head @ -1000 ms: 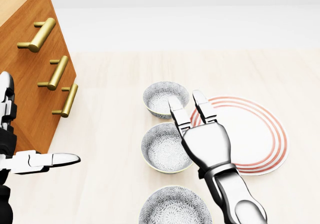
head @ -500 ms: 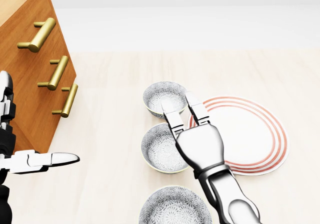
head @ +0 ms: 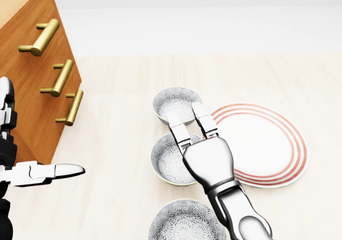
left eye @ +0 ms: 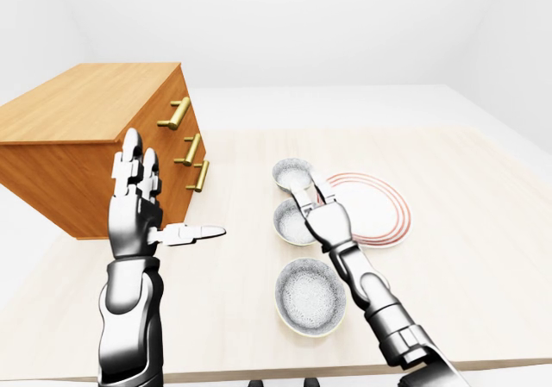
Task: Put the bowl in the middle on the plate.
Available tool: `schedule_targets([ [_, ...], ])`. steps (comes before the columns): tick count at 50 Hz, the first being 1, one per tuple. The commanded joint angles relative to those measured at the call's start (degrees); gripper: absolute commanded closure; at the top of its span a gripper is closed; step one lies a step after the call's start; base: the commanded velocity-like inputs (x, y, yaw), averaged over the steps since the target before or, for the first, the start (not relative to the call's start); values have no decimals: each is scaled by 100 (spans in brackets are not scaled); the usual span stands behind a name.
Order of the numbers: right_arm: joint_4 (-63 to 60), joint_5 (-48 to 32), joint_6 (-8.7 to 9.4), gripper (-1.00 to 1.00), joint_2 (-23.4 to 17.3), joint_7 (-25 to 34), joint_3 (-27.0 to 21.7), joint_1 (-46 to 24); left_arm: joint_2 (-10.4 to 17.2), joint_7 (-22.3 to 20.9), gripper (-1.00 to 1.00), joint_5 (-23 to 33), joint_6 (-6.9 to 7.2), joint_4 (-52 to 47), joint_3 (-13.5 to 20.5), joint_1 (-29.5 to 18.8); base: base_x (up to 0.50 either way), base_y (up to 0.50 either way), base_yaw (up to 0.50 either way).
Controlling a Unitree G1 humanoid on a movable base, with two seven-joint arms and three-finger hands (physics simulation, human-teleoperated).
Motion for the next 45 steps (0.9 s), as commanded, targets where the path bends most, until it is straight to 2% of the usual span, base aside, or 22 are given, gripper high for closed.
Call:
schedule_targets([
  [1, 215, -127, 0, -100, 67, -187, 82, -57, -2, -10, -100, 1, 0, 13, 0, 17, 0, 0, 0],
  [45, 742, -211, 0, -100, 164, -456, 178, -138, -1, -22, -100, -13, 0, 31, 13, 21, 0, 0, 0],
])
